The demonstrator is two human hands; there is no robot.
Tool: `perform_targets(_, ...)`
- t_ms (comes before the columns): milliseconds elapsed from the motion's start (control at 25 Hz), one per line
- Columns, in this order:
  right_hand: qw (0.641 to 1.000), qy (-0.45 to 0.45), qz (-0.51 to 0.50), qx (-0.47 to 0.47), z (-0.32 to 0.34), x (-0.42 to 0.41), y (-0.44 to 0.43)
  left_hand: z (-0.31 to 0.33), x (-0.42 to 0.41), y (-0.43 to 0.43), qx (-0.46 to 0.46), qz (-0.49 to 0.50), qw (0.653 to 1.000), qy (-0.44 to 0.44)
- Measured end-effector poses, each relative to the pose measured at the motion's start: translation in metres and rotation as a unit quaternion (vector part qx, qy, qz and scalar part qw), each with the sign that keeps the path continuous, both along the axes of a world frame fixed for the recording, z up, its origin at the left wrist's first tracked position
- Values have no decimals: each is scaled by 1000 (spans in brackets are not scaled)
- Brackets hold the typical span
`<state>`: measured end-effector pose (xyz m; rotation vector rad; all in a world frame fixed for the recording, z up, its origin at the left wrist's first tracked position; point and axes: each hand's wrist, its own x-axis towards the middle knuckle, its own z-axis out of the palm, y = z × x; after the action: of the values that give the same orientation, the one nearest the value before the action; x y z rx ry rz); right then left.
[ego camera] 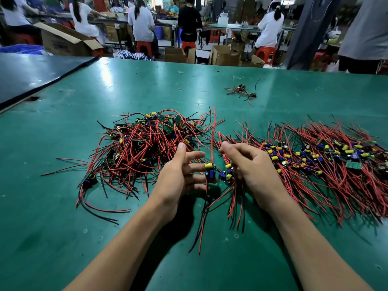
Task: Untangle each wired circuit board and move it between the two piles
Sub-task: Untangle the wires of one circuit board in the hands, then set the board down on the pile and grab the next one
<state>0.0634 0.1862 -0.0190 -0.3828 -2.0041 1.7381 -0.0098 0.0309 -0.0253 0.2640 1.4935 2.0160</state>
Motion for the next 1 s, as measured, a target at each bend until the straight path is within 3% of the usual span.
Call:
perform_targets(160,971,-10,-11,237,-12,-4,-18,-1,-1,2,35,-28,998,-45)
perform_targets(240,958,-14,-43,283,-15,-7,-20,-2,-1,2,31,-36,998,-43)
perform_targets(400,955,-15,-159,248,-14,-5,-5,-2,-2,1,-10,36,999,25)
perform_targets(560,925,-108,-227,286,-13,0,12,-2,-7,-2,-44,120,991,33)
perform_targets(800,932,-13,-185,312,-10,-14,-20,-5,-4,0,-103,75,987,101)
perform_targets(1000,949,4,-148,279,9,-63,-40,-5,-4,-2,-115,68,982,133)
